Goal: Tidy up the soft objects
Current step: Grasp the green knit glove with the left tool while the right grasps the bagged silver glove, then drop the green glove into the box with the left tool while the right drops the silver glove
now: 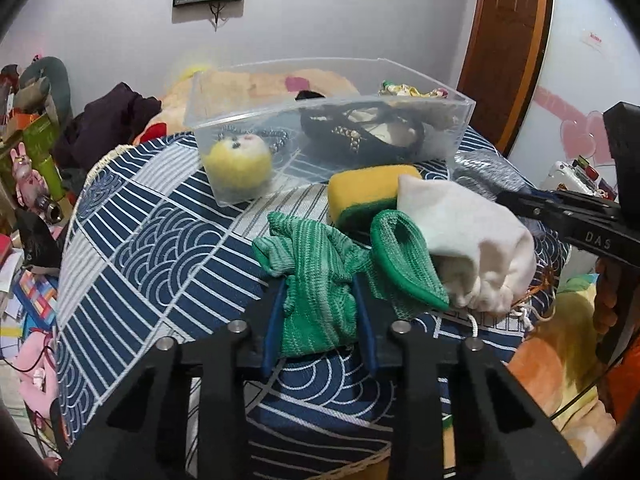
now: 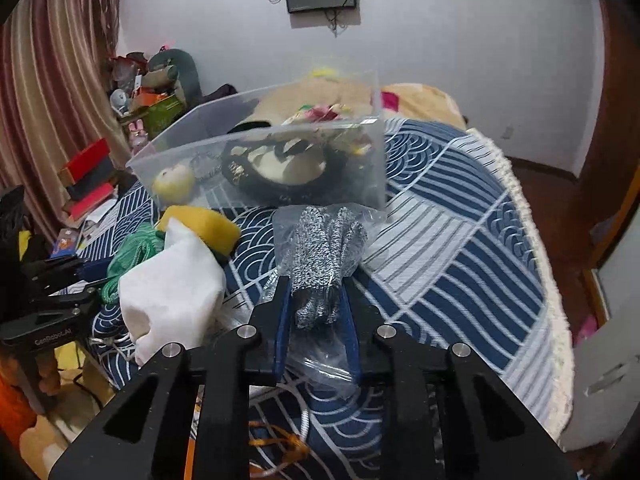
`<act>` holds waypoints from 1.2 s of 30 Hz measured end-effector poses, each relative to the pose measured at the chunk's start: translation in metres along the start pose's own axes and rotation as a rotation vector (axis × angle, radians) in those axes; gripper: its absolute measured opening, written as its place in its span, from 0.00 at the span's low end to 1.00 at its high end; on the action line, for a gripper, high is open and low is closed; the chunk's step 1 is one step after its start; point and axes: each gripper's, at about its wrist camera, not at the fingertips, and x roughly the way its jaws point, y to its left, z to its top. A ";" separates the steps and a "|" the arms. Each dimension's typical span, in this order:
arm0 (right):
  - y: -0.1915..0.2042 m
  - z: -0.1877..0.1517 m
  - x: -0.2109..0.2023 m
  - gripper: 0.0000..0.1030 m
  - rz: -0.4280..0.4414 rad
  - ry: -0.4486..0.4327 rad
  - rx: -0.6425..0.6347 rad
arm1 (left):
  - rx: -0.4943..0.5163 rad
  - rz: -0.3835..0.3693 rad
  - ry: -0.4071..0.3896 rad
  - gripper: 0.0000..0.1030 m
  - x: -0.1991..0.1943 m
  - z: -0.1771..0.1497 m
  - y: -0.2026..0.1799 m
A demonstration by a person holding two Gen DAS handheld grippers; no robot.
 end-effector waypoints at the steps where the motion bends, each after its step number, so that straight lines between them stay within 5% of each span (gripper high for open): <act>1: -0.001 0.002 -0.004 0.20 -0.003 -0.012 0.004 | -0.003 0.001 -0.006 0.29 -0.003 0.001 0.001; 12: 0.002 0.039 -0.048 0.20 -0.004 -0.188 -0.009 | -0.033 0.013 -0.160 0.28 -0.055 0.037 0.016; 21: 0.028 0.083 -0.045 0.20 0.043 -0.293 -0.045 | -0.034 0.040 -0.285 0.28 -0.070 0.090 0.022; 36: 0.054 0.117 0.022 0.20 0.041 -0.192 -0.116 | -0.044 0.060 -0.198 0.28 -0.008 0.134 0.029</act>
